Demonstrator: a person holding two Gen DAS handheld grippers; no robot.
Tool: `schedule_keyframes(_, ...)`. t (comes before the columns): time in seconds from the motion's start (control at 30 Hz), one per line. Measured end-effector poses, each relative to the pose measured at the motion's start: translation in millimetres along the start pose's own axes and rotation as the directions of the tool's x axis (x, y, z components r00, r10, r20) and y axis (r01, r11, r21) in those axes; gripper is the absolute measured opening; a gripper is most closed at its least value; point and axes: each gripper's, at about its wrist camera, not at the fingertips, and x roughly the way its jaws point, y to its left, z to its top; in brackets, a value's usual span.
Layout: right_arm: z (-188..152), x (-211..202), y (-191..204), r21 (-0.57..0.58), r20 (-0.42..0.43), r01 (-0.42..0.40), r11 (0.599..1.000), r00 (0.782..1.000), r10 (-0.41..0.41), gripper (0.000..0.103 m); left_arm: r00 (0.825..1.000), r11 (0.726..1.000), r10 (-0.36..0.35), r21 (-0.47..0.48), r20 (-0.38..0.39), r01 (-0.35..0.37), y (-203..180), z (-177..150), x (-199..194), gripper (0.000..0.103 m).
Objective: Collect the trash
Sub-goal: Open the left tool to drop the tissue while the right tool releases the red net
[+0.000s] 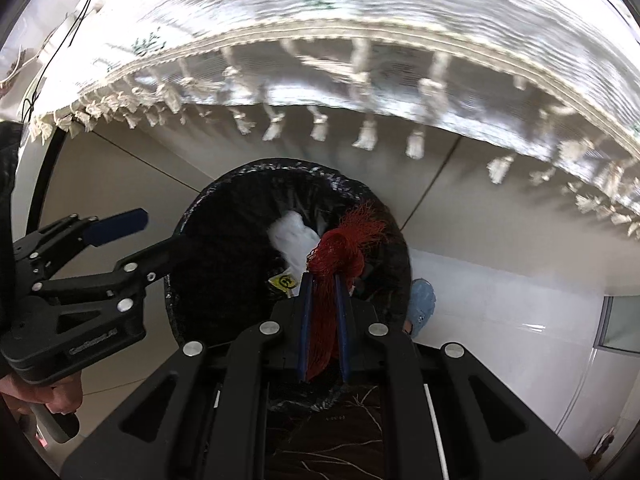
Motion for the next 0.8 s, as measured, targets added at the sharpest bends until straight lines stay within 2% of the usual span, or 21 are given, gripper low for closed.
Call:
schedule_keyframes(0.07, 1, 0, 4, -0.009, -0.003, -0.003, 1.000, 1.000, 0.003, 0.010, 1.000, 1.000, 0.007, -0.017, 0.015, -0.007, 7, -1, -6, 0.071)
schedule_keyframes(0.23, 4, 7, 18, -0.030, -0.013, -0.011, 1.000, 1.000, 0.010, 0.011, 0.999, 0.998, 0.018, -0.057, 0.050, -0.016, 21, -5, -17, 0.095)
schedule_keyframes(0.57, 10, 20, 39, -0.052, -0.026, -0.018, 0.998, 1.000, 0.016, 0.011, 0.997, 0.992, 0.051, -0.118, 0.060, -0.044, 51, -15, -26, 0.097)
schedule_keyframes(0.8, 16, 42, 48, -0.065, -0.034, -0.019, 0.998, 0.999, 0.016, 0.013, 0.997, 0.991, 0.068, -0.119, 0.047, -0.062, 62, -25, -28, 0.097)
